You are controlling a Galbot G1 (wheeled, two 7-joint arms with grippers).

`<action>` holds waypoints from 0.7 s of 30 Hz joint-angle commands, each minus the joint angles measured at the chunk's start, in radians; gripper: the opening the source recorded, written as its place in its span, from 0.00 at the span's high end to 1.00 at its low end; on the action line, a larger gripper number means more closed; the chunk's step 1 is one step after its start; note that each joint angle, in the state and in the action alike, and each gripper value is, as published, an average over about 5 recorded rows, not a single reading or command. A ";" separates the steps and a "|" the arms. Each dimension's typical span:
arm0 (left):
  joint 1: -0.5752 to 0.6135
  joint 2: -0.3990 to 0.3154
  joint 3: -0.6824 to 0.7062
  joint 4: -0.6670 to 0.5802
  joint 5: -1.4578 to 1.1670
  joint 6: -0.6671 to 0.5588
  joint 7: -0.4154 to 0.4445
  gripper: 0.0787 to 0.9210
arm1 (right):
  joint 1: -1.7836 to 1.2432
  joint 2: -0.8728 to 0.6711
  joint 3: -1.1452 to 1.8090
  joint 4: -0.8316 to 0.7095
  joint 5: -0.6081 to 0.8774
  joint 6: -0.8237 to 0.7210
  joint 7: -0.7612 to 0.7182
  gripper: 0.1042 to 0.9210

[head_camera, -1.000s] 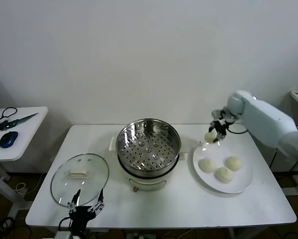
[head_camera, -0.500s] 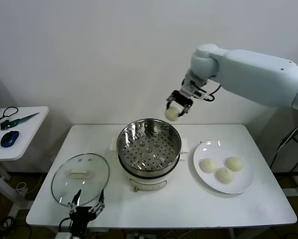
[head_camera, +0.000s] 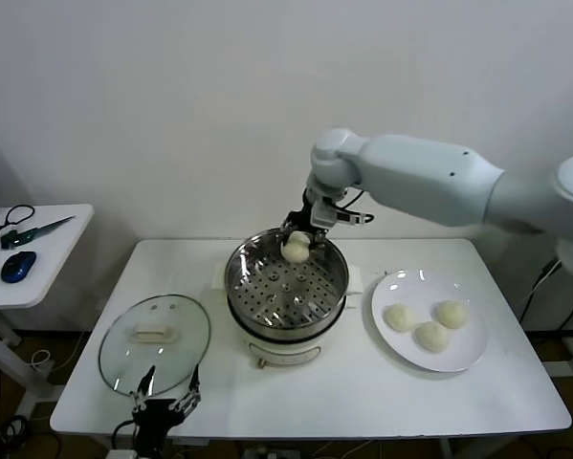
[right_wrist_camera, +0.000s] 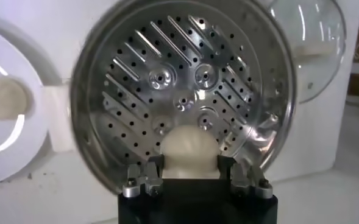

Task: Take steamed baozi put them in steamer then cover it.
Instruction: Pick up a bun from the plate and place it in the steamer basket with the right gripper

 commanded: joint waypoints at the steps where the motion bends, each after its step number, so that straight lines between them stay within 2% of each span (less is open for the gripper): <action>1: 0.001 0.001 0.000 0.001 0.000 -0.001 0.000 0.12 | -0.117 0.051 0.058 -0.134 -0.121 0.066 0.043 0.39; 13: -0.018 -0.001 -0.002 0.011 -0.003 0.003 0.000 0.12 | -0.145 0.115 0.094 -0.270 -0.144 0.105 0.046 0.37; 21: -0.014 -0.001 -0.004 0.012 -0.008 -0.002 -0.002 0.12 | -0.114 0.124 0.060 -0.250 -0.046 0.092 0.025 0.15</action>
